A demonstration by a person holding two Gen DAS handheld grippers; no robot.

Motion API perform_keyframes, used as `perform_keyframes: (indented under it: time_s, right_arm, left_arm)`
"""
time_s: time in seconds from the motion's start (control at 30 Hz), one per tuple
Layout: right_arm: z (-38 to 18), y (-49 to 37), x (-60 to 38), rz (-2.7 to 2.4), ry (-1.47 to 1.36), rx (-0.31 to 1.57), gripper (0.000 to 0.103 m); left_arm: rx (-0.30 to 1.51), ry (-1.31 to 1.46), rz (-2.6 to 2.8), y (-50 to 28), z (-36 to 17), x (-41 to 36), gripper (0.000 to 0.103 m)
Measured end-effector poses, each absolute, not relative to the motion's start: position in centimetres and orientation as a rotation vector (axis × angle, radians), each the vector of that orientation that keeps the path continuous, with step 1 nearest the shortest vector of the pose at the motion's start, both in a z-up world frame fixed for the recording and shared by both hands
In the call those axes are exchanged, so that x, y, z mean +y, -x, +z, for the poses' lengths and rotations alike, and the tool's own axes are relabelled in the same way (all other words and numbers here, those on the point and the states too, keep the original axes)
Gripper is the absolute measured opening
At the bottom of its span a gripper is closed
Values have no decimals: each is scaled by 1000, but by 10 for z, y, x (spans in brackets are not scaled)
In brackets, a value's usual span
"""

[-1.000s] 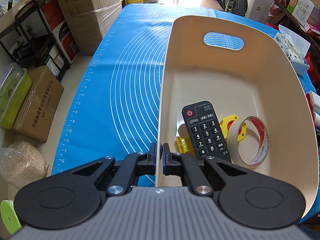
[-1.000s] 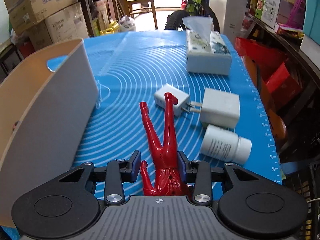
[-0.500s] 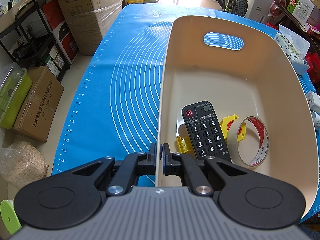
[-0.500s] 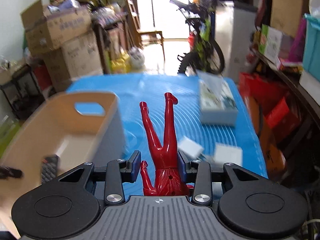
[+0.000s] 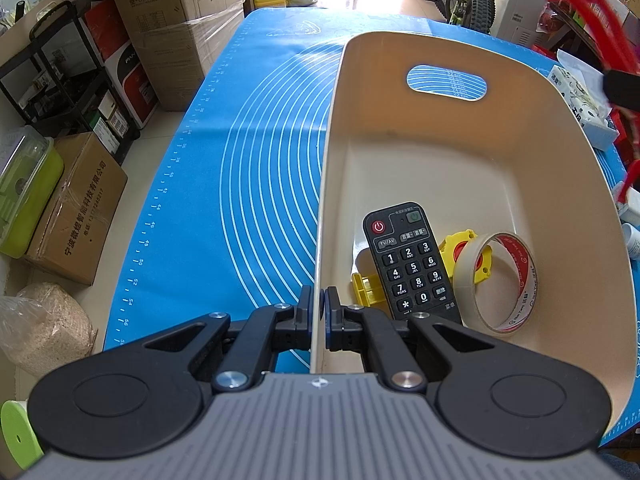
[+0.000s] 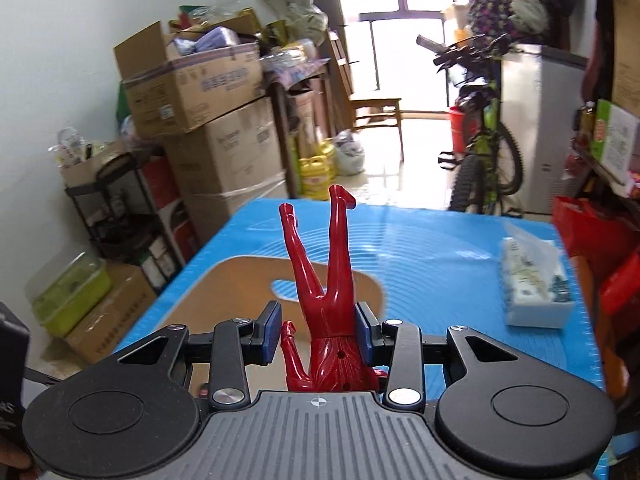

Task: Organize rigid objects
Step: 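Lower the red figurine into the basket with the right tool and release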

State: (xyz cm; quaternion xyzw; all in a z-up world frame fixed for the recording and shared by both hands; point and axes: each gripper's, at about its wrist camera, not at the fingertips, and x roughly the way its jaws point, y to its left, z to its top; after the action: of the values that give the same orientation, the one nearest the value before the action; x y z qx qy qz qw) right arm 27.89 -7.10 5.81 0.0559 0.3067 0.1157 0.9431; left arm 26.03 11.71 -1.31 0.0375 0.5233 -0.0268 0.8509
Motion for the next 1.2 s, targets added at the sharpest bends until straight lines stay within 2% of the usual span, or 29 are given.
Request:
perform_keyframes:
  time_s: [0.3, 0.6, 0.7, 0.77, 0.83, 0.97, 1.03, 1.2]
  right_arm:
    - [18, -286, -24, 314, -77, 770, 46]
    - [-14, -286, -24, 295, -60, 898, 47]
    - [-9, -283, -23, 295, -36, 886, 55]
    - [-2, -280, -25, 291, -35, 862, 71]
    - [8, -277, -31, 283, -46, 832, 77]
    - [24, -272, -46, 257, -74, 791, 83]
    - [30, -270, -56, 233, -71, 779, 91]
    - [38, -265, -85, 149, -58, 766, 94]
  left_arm:
    - [1101, -81, -57, -260, -13, 117, 7]
    - [1099, -80, -58, -261, -12, 117, 7]
    - [1101, -83, -54, -261, -14, 116, 7]
    - [1101, -81, -55, -261, -13, 116, 7]
    - [1100, -85, -54, -260, -13, 116, 7]
    - [1100, -86, -54, -260, -13, 116, 7]
    - [1100, -86, -54, -260, -13, 116, 7]
    - [1100, -86, -54, -260, -13, 116, 7]
